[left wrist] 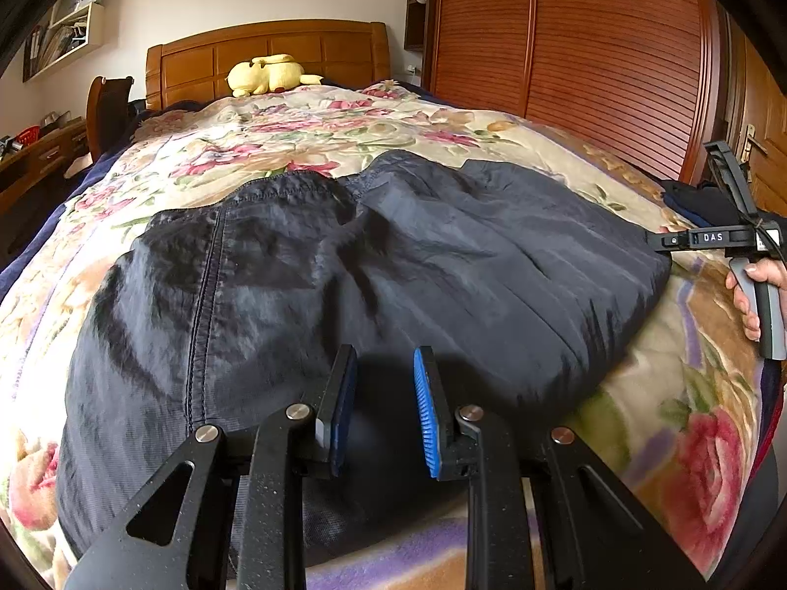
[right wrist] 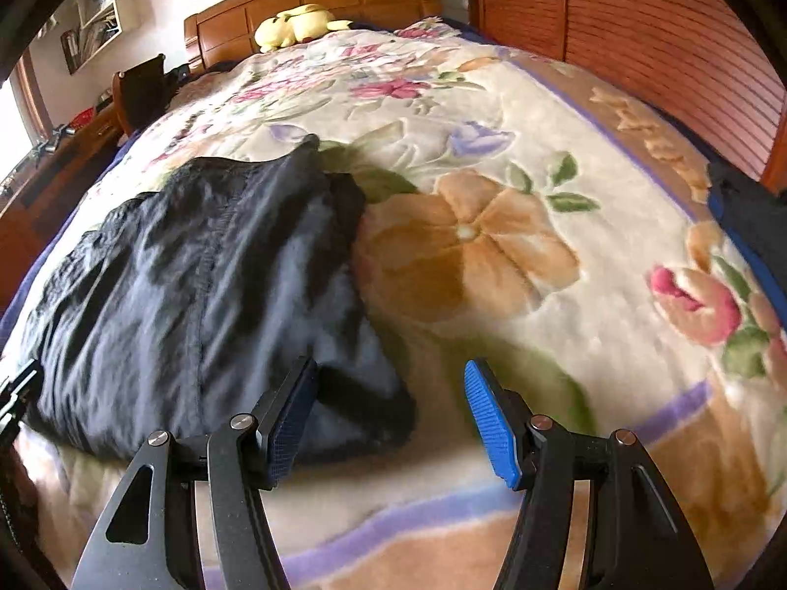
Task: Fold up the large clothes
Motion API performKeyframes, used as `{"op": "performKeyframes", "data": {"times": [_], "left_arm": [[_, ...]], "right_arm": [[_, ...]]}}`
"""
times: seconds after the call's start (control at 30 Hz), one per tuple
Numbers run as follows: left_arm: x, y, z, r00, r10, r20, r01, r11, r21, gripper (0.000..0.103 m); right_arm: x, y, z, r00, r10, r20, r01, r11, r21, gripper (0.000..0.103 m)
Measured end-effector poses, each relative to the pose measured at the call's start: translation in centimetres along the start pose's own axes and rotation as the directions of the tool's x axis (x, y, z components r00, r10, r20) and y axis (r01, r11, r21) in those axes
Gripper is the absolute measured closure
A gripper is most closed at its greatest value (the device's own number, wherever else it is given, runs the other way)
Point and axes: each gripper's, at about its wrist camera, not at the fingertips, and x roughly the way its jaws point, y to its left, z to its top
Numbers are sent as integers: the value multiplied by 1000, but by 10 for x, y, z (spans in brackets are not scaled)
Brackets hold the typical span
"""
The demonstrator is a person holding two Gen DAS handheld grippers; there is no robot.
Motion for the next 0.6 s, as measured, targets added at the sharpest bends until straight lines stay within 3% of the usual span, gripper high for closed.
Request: {"op": "performKeyframes", "data": {"times": [0.2, 0.33, 0.6], "left_arm": [[0, 0, 0, 1000, -2, 0, 2, 1000, -1, 78], [0, 0, 0, 1000, -1, 0, 1, 1000, 0, 78], [0, 0, 0, 1000, -1, -1, 1, 1000, 0, 78]], "right_arm": [[32, 4, -2, 995, -20, -94, 23, 999, 26, 37], [37, 1, -5, 996, -30, -83, 33, 998, 45, 30], [37, -1, -9, 995, 1, -104, 6, 998, 67, 30]]}}
